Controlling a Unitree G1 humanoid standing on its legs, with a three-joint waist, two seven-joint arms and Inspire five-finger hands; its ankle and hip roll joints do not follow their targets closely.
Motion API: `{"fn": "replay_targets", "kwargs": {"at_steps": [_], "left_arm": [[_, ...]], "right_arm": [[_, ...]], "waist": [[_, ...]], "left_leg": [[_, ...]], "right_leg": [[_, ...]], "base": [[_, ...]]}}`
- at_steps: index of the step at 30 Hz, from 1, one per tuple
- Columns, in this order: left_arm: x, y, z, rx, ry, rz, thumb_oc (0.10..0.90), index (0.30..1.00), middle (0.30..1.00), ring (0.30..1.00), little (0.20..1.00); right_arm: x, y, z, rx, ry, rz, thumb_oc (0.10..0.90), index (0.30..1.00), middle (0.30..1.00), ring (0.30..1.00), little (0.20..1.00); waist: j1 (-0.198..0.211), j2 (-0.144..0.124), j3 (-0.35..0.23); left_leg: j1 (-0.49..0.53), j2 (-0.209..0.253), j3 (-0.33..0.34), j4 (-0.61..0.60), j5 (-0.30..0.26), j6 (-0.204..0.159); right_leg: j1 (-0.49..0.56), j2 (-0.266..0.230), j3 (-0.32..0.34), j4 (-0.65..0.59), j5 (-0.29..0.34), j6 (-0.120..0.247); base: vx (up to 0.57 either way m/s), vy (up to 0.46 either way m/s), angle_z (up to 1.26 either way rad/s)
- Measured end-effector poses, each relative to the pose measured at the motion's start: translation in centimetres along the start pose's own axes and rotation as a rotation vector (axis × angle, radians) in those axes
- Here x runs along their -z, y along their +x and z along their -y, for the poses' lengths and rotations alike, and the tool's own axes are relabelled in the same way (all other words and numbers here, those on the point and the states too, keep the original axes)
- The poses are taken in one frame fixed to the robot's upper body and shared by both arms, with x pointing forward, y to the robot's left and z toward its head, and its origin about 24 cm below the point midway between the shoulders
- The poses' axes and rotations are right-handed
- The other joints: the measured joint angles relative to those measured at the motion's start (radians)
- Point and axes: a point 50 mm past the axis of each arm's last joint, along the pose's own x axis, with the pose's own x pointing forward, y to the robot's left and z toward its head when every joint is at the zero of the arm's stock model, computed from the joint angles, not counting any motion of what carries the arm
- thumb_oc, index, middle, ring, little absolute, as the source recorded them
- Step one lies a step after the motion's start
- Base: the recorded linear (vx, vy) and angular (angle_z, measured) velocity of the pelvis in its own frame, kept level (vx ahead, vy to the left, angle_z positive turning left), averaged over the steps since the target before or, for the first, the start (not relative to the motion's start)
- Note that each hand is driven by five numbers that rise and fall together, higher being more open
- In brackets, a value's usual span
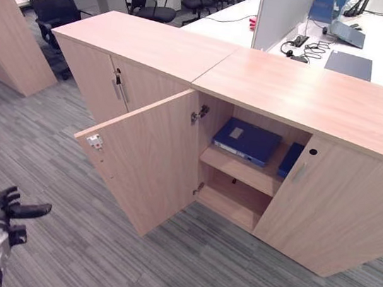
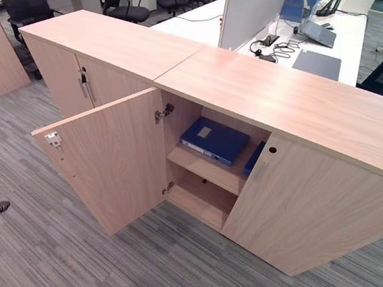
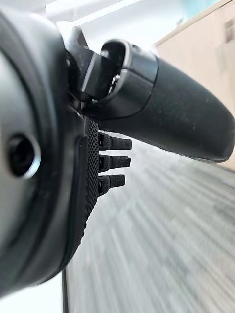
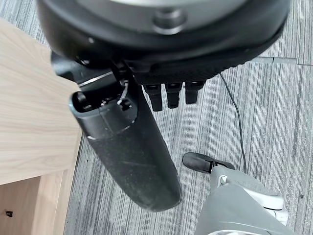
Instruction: Put the empty folder in the office cabinet
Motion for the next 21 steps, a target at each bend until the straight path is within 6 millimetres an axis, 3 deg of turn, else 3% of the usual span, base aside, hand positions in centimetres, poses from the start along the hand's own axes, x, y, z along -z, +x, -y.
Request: {"fn": "replay_targets", "kwargs": {"at_steps": [8, 9, 14, 17, 21], "left_arm": [[-6.4, 0.5, 4.7, 0.137, 0.11, 0.183, 0.8, 0.9, 0.9, 0.9, 0.9], [-7.2, 0.5, 5.2, 0.153, 0.125, 0.204, 0.8, 0.9, 0.9, 0.9, 0.9], [-10.6, 0.8, 6.5, 0.151, 0.141, 0.253, 0.8, 0.9, 0.9, 0.9, 0.9], [-11.8, 0.6, 6.8, 0.165, 0.122, 0.289, 0.8, 0.9, 0.9, 0.9, 0.9], [-12.1, 0.3, 7.9, 0.213, 0.14, 0.308, 0.8, 0.9, 0.9, 0.9, 0.9]], "right_arm": [[0.1, 0.1, -0.9, -0.027, -0.023, 0.001, 0.8, 0.9, 0.9, 0.9, 0.9], [0.0, 0.1, -1.0, -0.031, -0.024, 0.003, 0.8, 0.9, 0.9, 0.9, 0.9], [0.2, 0.0, -1.2, -0.042, -0.022, 0.003, 0.8, 0.9, 0.9, 0.9, 0.9], [0.7, 0.0, -1.2, -0.046, -0.021, -0.012, 0.8, 0.9, 0.9, 0.9, 0.9], [1.5, -0.1, -0.9, -0.045, -0.021, -0.043, 0.8, 0.9, 0.9, 0.9, 0.9]], "waist": [[-0.022, -0.026, -0.027], [-0.042, -0.027, -0.027], [-0.069, -0.026, -0.027], [-0.079, -0.021, -0.026], [-0.069, -0.019, -0.027]], "left_leg": [[-0.019, -0.018, 0.043, -0.001, 0.0, 0.026], [-0.017, -0.025, 0.05, 0.0, 0.0, 0.033], [-0.017, -0.044, 0.082, -0.001, 0.0, 0.048], [-0.014, -0.055, 0.097, -0.001, -0.005, 0.056], [-0.014, -0.066, 0.101, -0.001, -0.013, 0.058]], "right_leg": [[-0.053, -0.028, 0.045, 0.029, 0.012, 0.019], [-0.055, -0.034, 0.05, 0.026, 0.017, 0.025], [-0.064, -0.053, 0.085, 0.013, 0.045, 0.036], [-0.067, -0.063, 0.099, 0.007, 0.059, 0.041], [-0.074, -0.074, 0.101, 0.012, 0.056, 0.054]], "base": [[-0.02, 0.11, -0.16], [-0.01, 0.077, -0.1], [-0.02, 0.089, -0.18], [-0.03, 0.075, -0.12], [-0.02, 0.037, 0.02]]}}
